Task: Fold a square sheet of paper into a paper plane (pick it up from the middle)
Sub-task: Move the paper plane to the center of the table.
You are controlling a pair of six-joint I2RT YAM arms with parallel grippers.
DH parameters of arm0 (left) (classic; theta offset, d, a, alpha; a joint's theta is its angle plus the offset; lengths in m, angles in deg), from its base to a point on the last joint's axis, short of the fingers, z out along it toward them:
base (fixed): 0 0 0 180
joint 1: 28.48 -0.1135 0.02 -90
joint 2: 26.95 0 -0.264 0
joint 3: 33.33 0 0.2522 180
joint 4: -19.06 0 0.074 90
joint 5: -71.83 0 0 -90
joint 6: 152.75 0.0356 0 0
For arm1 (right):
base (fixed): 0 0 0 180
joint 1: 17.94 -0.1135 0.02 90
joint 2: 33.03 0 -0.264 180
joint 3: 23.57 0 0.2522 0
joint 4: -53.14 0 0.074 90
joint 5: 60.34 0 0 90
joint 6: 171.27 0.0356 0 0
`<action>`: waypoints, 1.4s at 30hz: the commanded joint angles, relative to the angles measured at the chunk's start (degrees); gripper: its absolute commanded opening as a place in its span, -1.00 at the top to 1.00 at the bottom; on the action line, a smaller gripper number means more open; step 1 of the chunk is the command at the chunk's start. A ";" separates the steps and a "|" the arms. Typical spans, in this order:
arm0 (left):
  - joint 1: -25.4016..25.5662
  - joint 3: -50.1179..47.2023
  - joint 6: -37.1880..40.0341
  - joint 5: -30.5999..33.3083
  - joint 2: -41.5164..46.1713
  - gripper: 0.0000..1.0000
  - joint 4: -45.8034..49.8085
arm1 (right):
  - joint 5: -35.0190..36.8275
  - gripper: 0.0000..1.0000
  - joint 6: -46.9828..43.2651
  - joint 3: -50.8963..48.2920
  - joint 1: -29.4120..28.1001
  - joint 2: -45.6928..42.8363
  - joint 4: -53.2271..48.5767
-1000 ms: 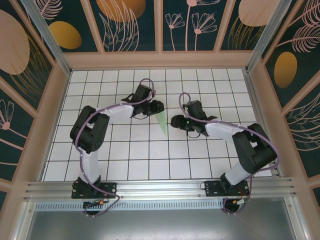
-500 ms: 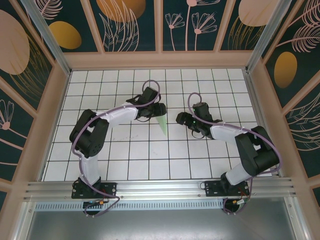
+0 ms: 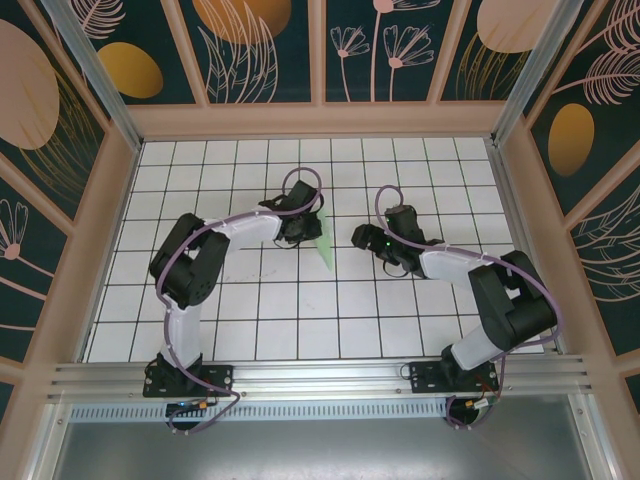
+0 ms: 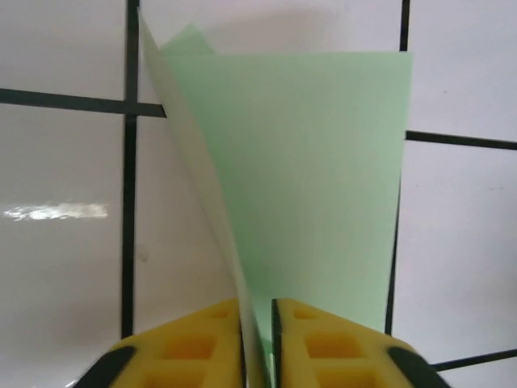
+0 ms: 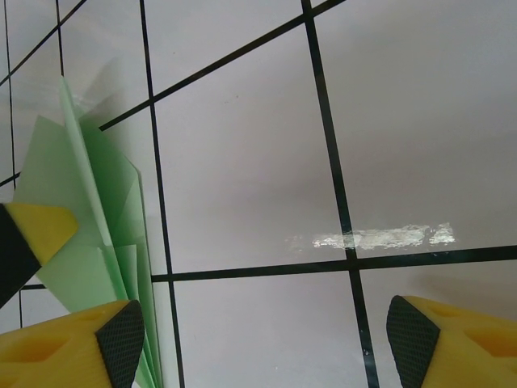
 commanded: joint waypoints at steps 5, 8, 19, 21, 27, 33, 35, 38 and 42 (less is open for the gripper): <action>-0.15 -4.16 -0.06 0.49 7.31 0.99 -6.59 | 1.15 -0.61 1.76 0.63 0.16 -0.67 -0.22; -0.15 -6.30 1.23 -2.57 10.35 1.00 -11.16 | 1.06 -0.60 2.27 0.45 0.14 -2.14 0.41; -3.67 -17.62 -3.13 -21.35 10.85 1.00 -34.18 | -7.63 -0.33 6.28 -1.87 -0.99 -5.01 12.33; -4.08 -18.66 -4.06 -23.24 9.81 1.00 -37.05 | -7.48 -0.24 5.85 -1.30 -1.75 -4.56 12.55; -5.33 -22.65 -6.60 -26.83 6.43 1.00 -44.05 | -8.49 0.13 3.99 2.53 -4.11 0.11 11.71; -5.68 -23.87 -6.39 -27.80 3.84 1.00 -45.66 | -8.50 0.22 2.18 7.28 -5.11 5.74 9.55; -5.78 -24.23 -6.12 -27.22 3.23 1.00 -45.42 | -8.01 0.22 1.44 8.91 -5.11 7.46 8.04; -6.11 -24.70 -5.90 -26.02 2.60 1.00 -44.65 | -7.17 0.21 0.57 10.87 -5.16 9.77 5.51; -6.33 -25.16 -5.50 -24.95 2.07 1.00 -44.04 | -9.42 0.15 -0.37 12.16 -5.11 12.39 4.48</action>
